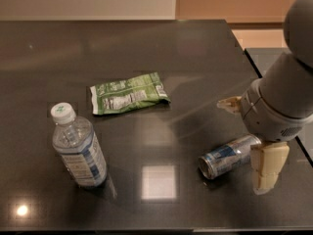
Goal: Place redbull can upright
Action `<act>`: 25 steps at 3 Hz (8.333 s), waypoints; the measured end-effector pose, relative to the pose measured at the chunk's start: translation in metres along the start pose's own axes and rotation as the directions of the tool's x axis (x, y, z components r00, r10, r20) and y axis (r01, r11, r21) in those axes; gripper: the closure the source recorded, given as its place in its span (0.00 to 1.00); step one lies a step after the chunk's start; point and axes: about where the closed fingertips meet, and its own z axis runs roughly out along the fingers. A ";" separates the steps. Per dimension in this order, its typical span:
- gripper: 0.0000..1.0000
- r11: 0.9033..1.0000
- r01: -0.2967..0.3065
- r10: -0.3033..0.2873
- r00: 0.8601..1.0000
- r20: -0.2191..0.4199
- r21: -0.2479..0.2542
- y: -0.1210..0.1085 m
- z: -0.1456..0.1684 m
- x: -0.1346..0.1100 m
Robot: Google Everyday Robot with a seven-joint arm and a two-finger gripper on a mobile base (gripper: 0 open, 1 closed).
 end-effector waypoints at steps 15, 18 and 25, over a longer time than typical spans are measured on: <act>1.00 0.437 0.883 -0.744 0.461 -0.484 0.170 -0.083 -0.079 -0.051; 1.00 0.187 0.882 -0.806 0.389 -0.445 0.432 -0.079 -0.061 -0.060; 1.00 -0.500 0.853 -0.509 -0.150 -0.847 0.149 -0.061 -0.054 -0.081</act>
Offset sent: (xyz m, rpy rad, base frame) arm -0.0086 0.0009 -0.0350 -0.0720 0.0867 0.1914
